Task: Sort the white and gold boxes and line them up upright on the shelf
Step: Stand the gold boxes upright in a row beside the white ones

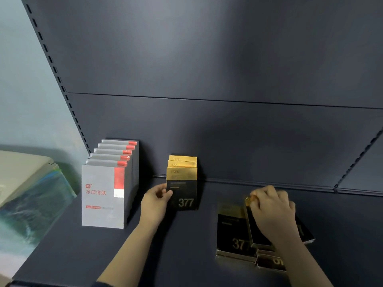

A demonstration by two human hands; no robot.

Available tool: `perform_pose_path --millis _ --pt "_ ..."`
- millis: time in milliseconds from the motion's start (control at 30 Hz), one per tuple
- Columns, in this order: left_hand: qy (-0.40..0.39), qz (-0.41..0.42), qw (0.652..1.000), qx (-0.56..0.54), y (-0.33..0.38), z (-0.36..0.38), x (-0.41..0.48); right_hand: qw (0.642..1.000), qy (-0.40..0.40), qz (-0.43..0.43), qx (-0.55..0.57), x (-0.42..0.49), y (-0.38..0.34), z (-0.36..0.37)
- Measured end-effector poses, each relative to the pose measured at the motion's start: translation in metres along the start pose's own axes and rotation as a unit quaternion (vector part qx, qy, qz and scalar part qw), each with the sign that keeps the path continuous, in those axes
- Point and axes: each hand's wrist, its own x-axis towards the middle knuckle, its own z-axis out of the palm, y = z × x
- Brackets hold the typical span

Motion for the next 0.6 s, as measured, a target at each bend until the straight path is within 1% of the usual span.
perform_pose_path --millis 200,267,300,333,367,433,500,533,600 --pt "0.056 0.019 0.996 0.062 0.003 -0.001 0.0 1.0 0.003 0.0 -0.003 0.0 0.001 0.002" --pt "0.094 0.051 0.993 0.051 0.012 0.001 -0.011 1.0 0.0 0.003 -0.003 0.0 0.001 0.003" --pt "0.099 0.064 0.993 0.03 0.016 0.005 -0.022 1.0 -0.002 0.004 -0.003 0.0 0.001 0.003" --pt "0.083 0.069 0.994 0.011 0.019 0.012 -0.035 1.0 -0.002 0.004 -0.003 0.001 0.001 0.003" --pt "0.044 0.063 0.997 -0.002 0.021 0.022 -0.05 1.0 -0.002 0.004 -0.004 0.001 0.001 0.004" --pt "-0.088 0.011 0.996 0.011 0.02 0.047 -0.08 1.0 0.0 0.004 -0.005 0.001 0.001 0.004" --pt "-0.22 -0.05 0.97 0.091 0.018 0.069 -0.103 1.0 -0.001 0.004 -0.006 0.001 0.001 0.004" --pt "-0.258 -0.064 0.955 0.132 0.017 0.077 -0.11 1.0 0.0 0.004 -0.007 0.001 0.001 0.005" --pt "-0.275 -0.058 0.942 0.183 0.015 0.084 -0.113 1.0 0.006 0.003 -0.009 0.001 0.002 0.005"
